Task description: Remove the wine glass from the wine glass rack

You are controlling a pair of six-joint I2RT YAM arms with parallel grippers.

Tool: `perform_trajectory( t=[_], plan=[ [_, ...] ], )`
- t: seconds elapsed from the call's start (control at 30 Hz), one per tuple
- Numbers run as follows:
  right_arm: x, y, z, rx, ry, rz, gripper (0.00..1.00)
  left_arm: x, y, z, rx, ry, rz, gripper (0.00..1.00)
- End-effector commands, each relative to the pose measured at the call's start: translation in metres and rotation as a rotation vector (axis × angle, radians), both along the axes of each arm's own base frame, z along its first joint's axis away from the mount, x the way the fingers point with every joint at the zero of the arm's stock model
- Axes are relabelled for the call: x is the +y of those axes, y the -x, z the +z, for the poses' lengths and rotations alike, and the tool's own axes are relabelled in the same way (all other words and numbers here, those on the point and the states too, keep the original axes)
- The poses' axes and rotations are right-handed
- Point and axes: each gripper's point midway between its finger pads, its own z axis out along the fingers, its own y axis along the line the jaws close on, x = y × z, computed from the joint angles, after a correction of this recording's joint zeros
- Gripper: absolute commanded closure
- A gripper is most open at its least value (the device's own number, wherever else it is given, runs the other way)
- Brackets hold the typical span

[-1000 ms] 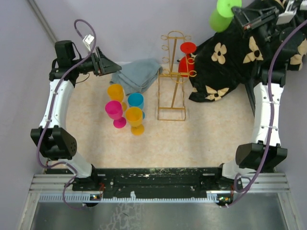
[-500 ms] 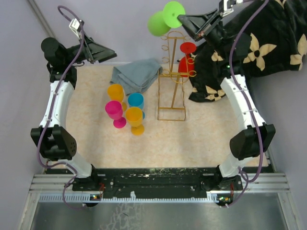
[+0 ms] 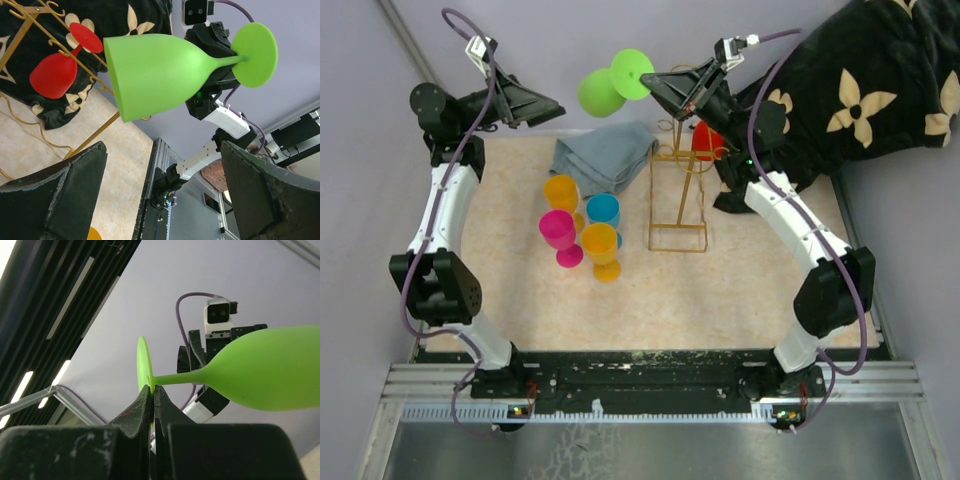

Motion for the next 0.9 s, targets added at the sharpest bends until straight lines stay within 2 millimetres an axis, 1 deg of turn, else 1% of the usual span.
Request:
perform_trajectory(
  t=[0.0, 0.2, 0.47, 0.57, 0.6, 0.63, 0.73, 0.87],
  plan=[
    [-0.006, 0.033, 0.031, -0.124, -0.092, 0.009, 1.00, 0.001, -0.003, 0.003, -0.057, -0.009, -0.007, 0.00],
    [0.007, 0.040, 0.023, -0.111, -0.099, 0.045, 1.00, 0.002, -0.008, 0.003, -0.063, -0.009, -0.004, 0.00],
    [0.026, 0.043, 0.012, -0.087, -0.112, 0.091, 1.00, 0.000, -0.005, 0.006, -0.070, -0.008, -0.007, 0.00],
    [0.028, 0.049, 0.013, -0.094, -0.123, 0.107, 1.00, -0.002, -0.002, 0.008, -0.073, -0.008, -0.012, 0.00],
    [0.034, 0.040, 0.002, -0.070, -0.114, 0.111, 1.00, -0.003, -0.001, 0.008, -0.071, -0.008, -0.016, 0.00],
    [0.036, 0.037, -0.002, -0.061, -0.112, 0.114, 1.00, -0.004, 0.001, 0.008, -0.071, -0.007, -0.018, 0.00],
    [0.038, 0.035, -0.009, -0.050, -0.117, 0.121, 1.00, -0.006, 0.008, 0.013, -0.078, -0.003, -0.023, 0.00],
    [0.040, 0.033, -0.018, -0.038, -0.123, 0.134, 1.00, -0.010, 0.026, 0.028, -0.112, -0.001, -0.035, 0.00]
  ],
)
